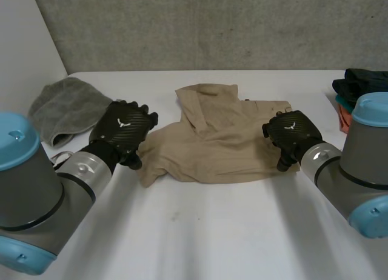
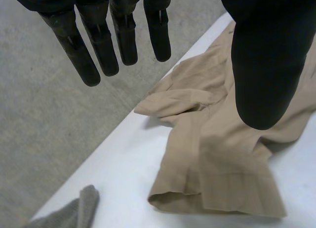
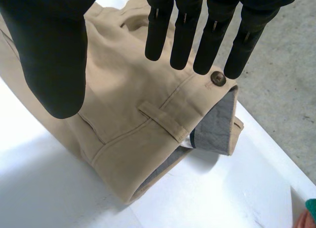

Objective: Fold the laundry.

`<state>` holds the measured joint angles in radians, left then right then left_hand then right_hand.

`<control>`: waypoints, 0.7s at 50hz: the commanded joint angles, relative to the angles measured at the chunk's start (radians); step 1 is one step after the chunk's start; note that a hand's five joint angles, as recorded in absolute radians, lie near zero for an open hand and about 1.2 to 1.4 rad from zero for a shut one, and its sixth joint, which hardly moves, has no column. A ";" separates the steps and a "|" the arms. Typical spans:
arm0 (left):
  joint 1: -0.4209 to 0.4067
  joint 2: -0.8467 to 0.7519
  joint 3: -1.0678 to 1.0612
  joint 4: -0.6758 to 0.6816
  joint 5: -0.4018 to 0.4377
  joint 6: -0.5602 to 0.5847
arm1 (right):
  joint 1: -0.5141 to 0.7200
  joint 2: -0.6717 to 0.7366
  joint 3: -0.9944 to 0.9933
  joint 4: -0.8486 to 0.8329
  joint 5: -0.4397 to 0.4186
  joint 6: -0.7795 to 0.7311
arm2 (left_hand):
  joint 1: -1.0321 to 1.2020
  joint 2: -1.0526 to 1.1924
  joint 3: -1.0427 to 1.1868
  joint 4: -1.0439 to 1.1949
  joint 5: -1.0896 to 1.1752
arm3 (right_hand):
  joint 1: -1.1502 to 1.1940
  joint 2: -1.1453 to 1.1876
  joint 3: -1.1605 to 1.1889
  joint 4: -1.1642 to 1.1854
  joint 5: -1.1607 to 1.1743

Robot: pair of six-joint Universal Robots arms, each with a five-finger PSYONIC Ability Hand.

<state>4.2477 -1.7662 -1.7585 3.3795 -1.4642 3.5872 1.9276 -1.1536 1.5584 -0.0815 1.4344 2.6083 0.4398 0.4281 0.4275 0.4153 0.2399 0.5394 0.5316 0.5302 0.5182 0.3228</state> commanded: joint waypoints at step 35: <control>0.006 -0.391 0.304 -0.177 0.002 -0.202 | -0.052 0.229 -0.066 -0.161 -0.121 -0.195 | 0.956 0.968 0.969 0.981 0.982 | 0.857 0.865 0.866 0.878 0.899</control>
<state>4.2868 -2.1743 -1.4493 3.2082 -1.4614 3.3778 1.8719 -0.9172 1.5025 -0.2286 1.3110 2.4148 1.1218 1.1765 1.1715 1.1787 0.9917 1.0490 1.1214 1.1102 1.1108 0.9225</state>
